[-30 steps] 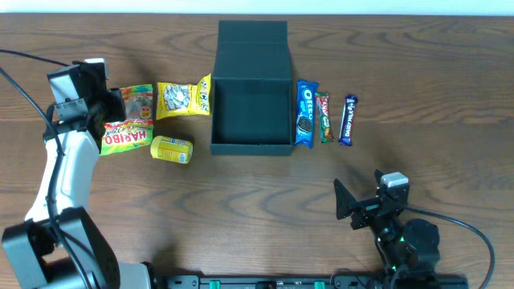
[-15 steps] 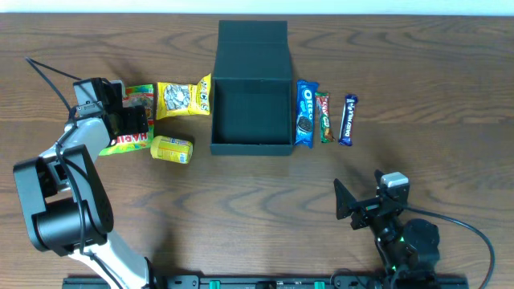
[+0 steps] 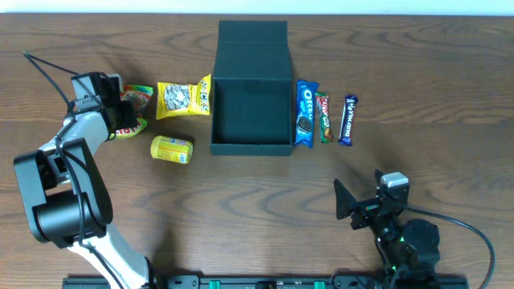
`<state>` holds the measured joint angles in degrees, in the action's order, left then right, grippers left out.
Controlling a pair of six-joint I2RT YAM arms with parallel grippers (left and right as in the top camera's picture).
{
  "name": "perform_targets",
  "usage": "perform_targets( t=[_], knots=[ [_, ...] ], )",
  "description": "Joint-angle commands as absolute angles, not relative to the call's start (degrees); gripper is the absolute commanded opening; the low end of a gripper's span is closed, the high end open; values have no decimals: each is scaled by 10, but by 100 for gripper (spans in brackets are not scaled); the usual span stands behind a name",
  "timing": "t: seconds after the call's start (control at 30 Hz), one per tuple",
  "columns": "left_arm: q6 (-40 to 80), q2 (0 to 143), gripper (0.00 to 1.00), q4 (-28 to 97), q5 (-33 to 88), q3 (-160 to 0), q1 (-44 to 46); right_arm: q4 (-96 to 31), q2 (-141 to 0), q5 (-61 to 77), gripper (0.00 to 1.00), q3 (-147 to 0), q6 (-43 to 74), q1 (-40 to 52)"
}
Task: Pack container
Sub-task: 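Carry the Haribo bag into the green box and release it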
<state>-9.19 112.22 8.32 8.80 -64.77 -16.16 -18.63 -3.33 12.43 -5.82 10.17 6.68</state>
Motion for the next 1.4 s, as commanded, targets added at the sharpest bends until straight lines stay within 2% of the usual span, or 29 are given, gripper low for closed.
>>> perform_targets(
  t=[0.0,0.27,0.47,0.67,0.77,0.87,0.93,1.07,1.23,1.37],
  knots=[
    [-75,1155,6,134,86,-664,-160,-189,-33,123,99,-58,98,72],
    [-77,1080,6,196,66,-783,-137,-189,-33,123,99,-58,98,72],
    [-99,1002,6,195,93,-836,-67,-189,-33,123,99,-58,98,72],
    [53,989,6,189,66,-858,84,-189,-33,123,99,-58,98,72],
    [173,1002,6,190,0,-858,167,-189,-33,123,99,-58,98,72],
    [245,1021,6,210,-106,-858,247,-189,-33,123,99,-58,98,72],
    [279,1035,6,233,-135,-858,277,-189,-33,123,99,-58,98,72],
    [332,1060,6,279,-142,-858,301,-189,-33,123,99,-58,98,72],
    [434,1073,6,343,-136,-856,277,-189,-33,123,99,-58,98,72],
    [437,1073,6,353,-136,-844,274,-189,-33,123,99,-58,98,72]
  ],
)
